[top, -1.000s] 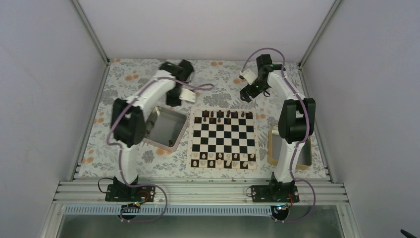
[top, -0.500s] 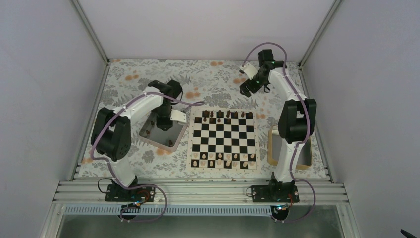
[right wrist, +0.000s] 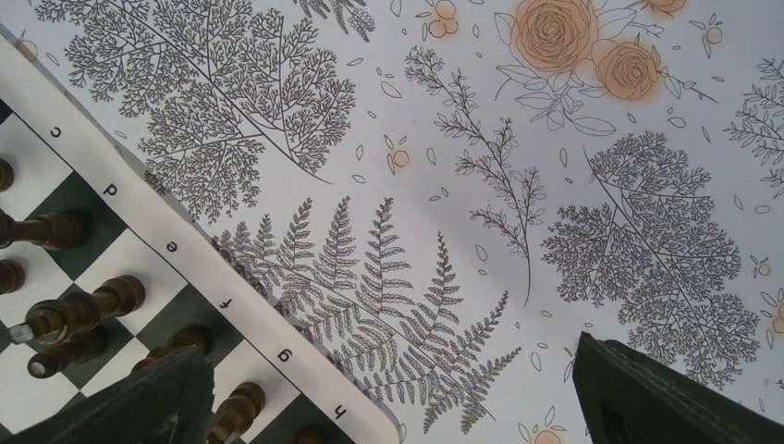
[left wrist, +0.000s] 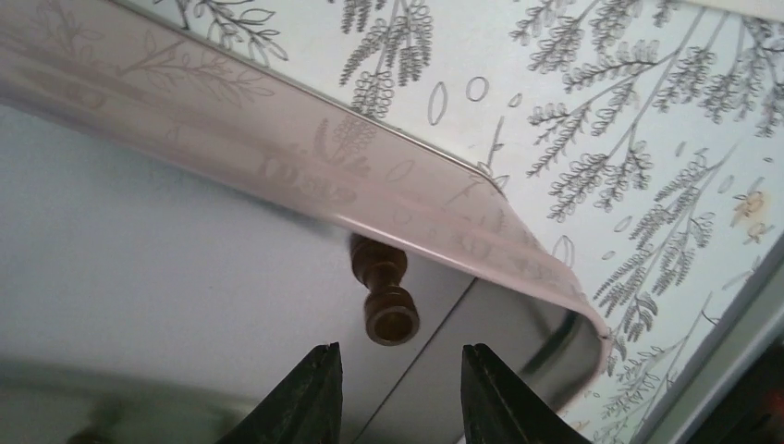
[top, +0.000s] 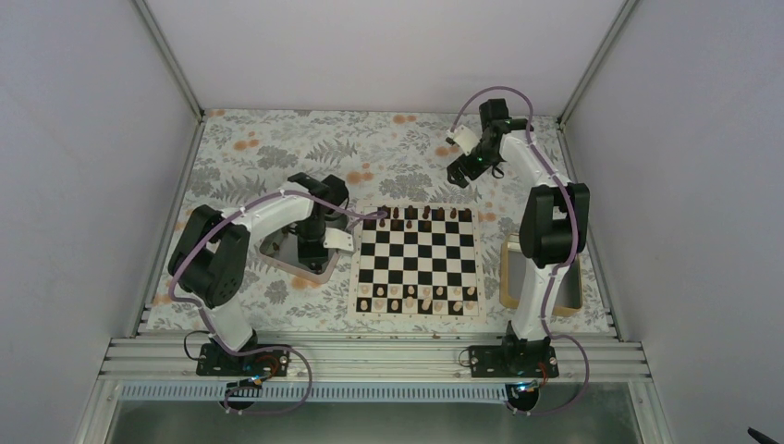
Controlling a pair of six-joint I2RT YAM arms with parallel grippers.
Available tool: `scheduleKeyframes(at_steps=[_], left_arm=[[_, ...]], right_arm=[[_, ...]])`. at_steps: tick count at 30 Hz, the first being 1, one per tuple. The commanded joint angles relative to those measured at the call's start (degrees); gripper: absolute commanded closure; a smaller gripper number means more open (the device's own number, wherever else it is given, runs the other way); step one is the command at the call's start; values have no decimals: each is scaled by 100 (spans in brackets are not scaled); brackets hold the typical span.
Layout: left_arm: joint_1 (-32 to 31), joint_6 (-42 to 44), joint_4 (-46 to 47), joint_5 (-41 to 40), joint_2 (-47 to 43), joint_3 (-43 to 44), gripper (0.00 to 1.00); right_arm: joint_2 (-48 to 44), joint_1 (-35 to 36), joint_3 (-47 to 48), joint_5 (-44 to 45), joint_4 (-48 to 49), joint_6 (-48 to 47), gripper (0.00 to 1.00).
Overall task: Set up the chess pieces on the board
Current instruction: Pick up the chess piece from the storage box.
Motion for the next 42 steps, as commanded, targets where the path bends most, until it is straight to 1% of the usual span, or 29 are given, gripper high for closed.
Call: scheduleKeyframes(at_steps=[1, 9, 22, 26, 33, 39, 42], left_arm=[[2, -287, 323, 67, -147, -71, 66], [-11, -267, 506, 74, 1, -120, 66], [-11, -179, 353, 398, 212, -150, 66], [-11, -195, 425, 286, 247, -232, 66], [-11, -205, 450, 177, 294, -237, 73], [-12, -173, 443, 184, 252, -103, 85], [-13, -171, 368, 76, 226, -41, 86]], right_arm=[[-229, -23, -71, -135, 110, -42, 0], [-208, -17, -89, -118, 98, -46, 0], [-81, -23, -80, -49, 72, -36, 0], [-97, -19, -88, -49, 82, -43, 0], [-117, -32, -101, -47, 93, -42, 0], [-115, -32, -108, -49, 100, -42, 0], [-116, -32, -107, -49, 98, -44, 0]])
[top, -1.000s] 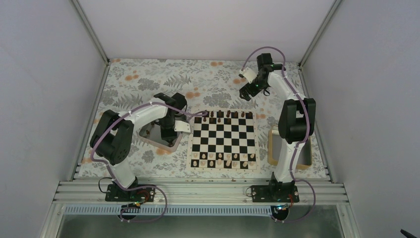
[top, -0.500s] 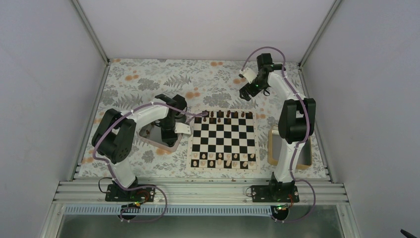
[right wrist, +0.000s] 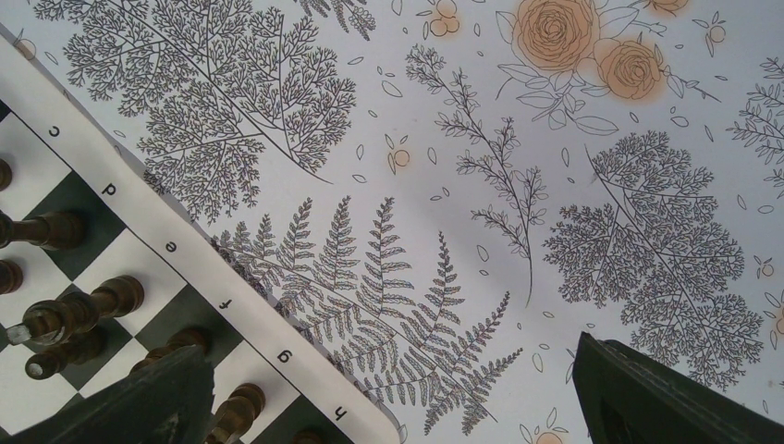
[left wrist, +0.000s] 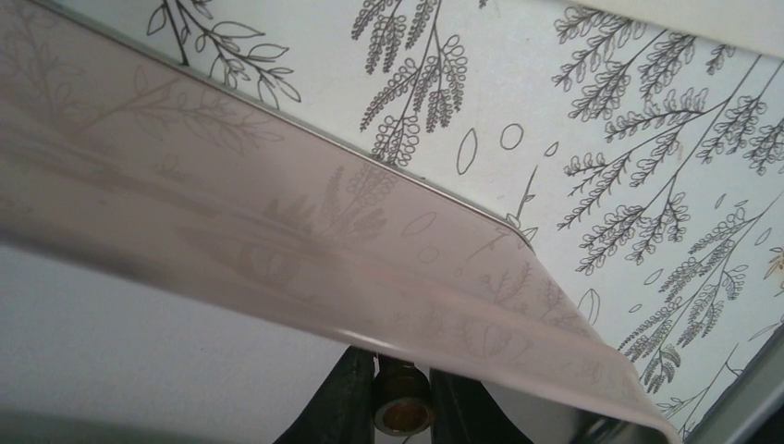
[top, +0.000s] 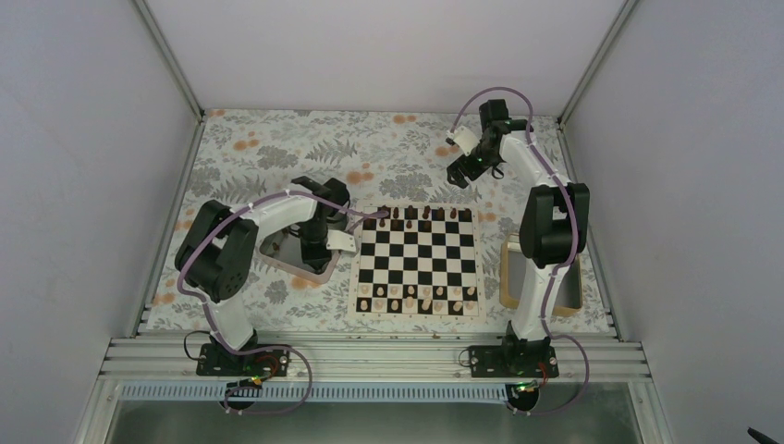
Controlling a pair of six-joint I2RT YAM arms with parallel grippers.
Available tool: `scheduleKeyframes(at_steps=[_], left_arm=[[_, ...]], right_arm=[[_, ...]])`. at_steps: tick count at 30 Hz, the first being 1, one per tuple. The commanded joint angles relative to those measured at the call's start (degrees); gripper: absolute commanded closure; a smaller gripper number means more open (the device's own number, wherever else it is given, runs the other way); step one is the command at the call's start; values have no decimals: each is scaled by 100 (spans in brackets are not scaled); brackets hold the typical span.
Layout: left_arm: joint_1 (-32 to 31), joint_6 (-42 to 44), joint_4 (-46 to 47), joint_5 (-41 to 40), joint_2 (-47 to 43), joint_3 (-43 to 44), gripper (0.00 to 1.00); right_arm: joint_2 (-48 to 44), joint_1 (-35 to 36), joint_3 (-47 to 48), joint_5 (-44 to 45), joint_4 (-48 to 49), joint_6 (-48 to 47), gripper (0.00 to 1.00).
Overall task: Set up the chess pieces on the board
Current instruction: Pick up the chess piece from the storage box.
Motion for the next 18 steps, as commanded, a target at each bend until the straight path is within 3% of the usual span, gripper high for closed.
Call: scheduleKeyframes(at_steps=[1, 10, 14, 18], left_arm=[[-14, 40, -100, -163, -64, 183, 86], [99, 294, -745, -793, -186, 1335, 86], [131, 439, -999, -1026, 198, 2187, 86], [144, 571, -1055, -1265, 525, 2450, 85]], right_arm=[[-107, -30, -53, -39, 52, -52, 0], [-116, -34, -41, -11, 51, -36, 0], [-114, -44, -27, -11, 32, -25, 0], [-166, -71, -61, -27, 57, -25, 0]])
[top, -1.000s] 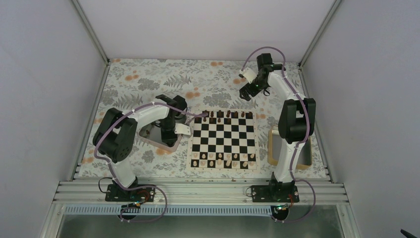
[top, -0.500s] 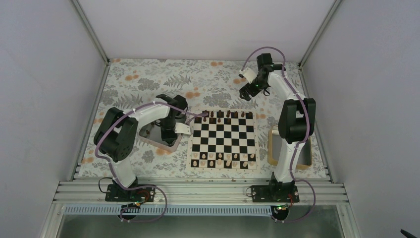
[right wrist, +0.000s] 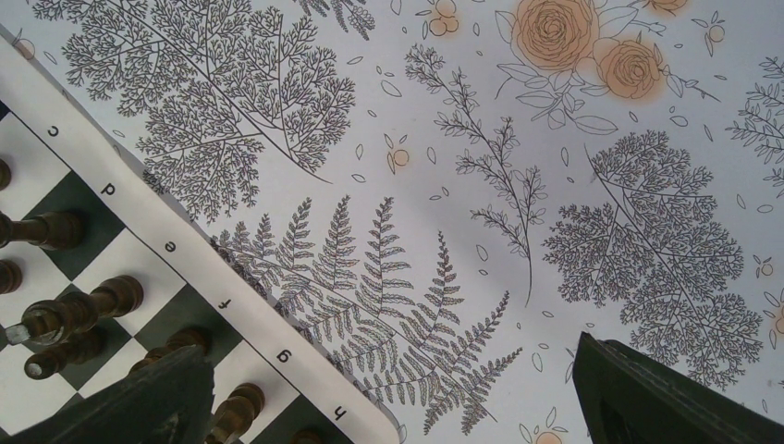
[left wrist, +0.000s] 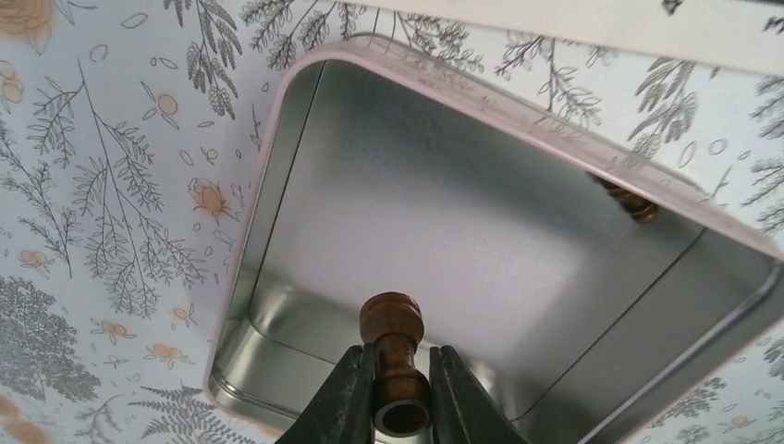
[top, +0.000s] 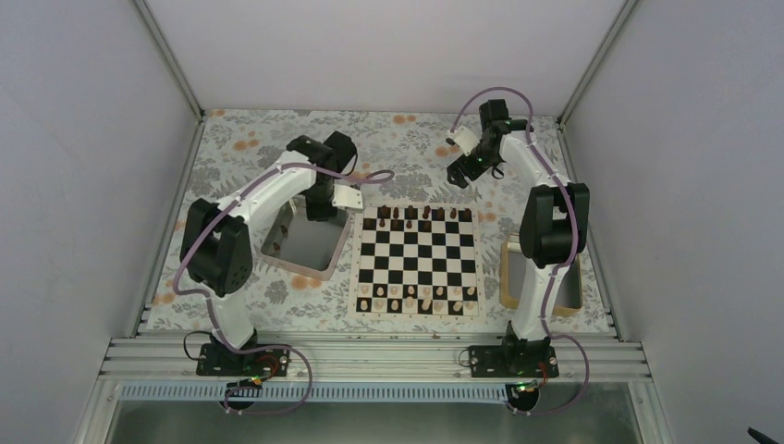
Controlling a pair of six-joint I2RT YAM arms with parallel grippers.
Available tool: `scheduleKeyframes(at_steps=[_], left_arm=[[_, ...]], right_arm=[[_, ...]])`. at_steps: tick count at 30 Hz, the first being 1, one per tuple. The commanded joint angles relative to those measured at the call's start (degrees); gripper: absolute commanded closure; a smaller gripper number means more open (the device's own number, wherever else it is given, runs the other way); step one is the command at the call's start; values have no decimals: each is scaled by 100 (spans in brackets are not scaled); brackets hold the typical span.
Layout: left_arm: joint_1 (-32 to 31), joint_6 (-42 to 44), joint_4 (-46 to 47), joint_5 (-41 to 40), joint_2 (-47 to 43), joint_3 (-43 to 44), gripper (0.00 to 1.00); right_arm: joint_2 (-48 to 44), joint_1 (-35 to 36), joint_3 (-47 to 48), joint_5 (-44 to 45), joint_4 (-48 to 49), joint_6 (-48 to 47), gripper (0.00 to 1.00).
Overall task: Set up the chess pieces on the board
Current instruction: Pick up the chess piece from the storage box, then place the chess piece on the chessboard.
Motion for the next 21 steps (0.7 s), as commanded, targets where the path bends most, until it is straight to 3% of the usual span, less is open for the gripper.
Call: scheduleKeyframes(at_steps=[1, 5, 14, 21], left_arm=[[31, 287, -252, -434, 410, 254, 85], [69, 414, -198, -712, 870, 1035, 85], [-105, 694, -638, -537, 2590, 3794, 85], [-340, 899, -645, -455, 3249, 4560, 85]], right_arm=[[-173, -77, -62, -37, 62, -28, 0], [-143, -99, -59, -49, 55, -34, 0], [-101, -151, 50, 19, 45, 60, 0], [-80, -170, 39, 14, 40, 56, 0]])
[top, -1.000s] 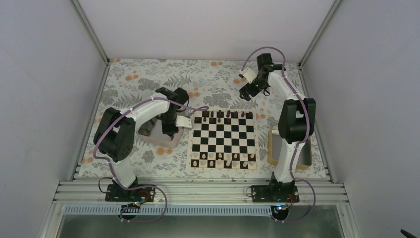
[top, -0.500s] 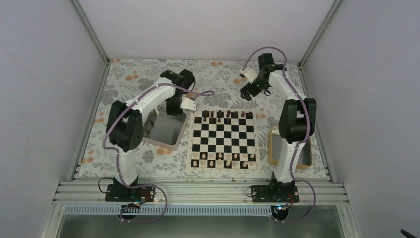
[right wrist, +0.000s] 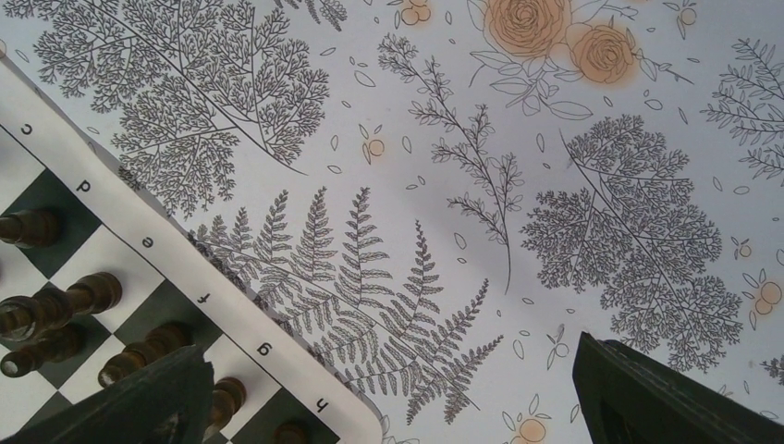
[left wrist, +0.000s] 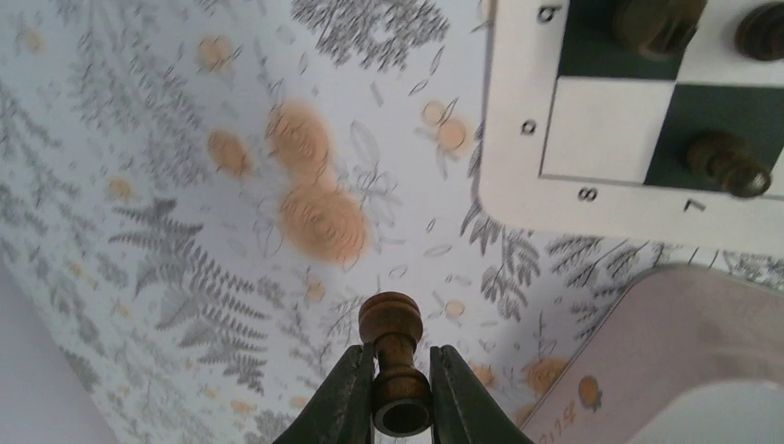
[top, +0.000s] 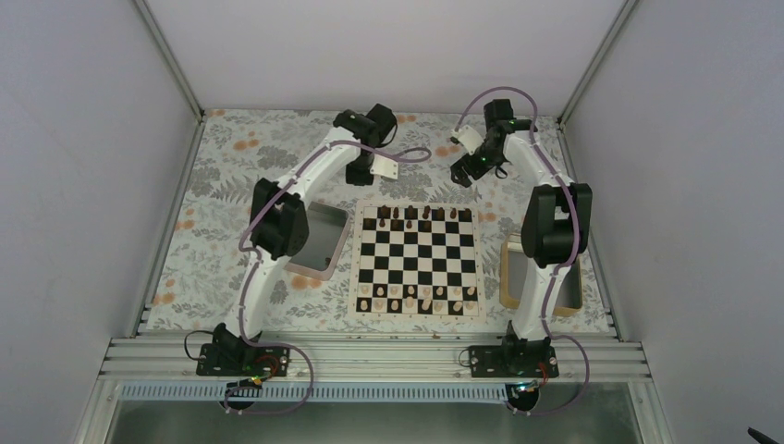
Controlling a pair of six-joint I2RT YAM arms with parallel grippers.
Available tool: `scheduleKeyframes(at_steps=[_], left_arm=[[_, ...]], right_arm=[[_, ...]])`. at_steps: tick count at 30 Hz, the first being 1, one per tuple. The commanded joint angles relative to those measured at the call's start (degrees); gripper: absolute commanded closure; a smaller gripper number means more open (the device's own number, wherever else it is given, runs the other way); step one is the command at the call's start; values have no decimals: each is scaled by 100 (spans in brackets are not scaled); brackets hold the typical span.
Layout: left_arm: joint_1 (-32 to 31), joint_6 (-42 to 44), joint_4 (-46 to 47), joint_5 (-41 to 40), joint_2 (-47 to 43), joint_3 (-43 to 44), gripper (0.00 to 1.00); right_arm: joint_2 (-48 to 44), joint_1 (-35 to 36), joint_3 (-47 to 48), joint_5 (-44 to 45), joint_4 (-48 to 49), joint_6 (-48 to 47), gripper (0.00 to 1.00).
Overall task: Set up the chess pieces on the board
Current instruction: Place the chess piece on the chessboard.
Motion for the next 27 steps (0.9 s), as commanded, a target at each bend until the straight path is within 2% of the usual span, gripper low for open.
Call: scheduleKeyframes(at_steps=[1, 20, 27], left_arm=[[-173, 217, -213, 143, 249, 296, 85], [-383, 131, -209, 683, 291, -464, 84], [-418, 123, -208, 807, 371, -440, 84]], right_arm=[[-73, -62, 44, -3, 13, 31, 0], [-47, -76, 23, -26, -24, 6, 0], [-28, -78, -1, -28, -28, 5, 0]])
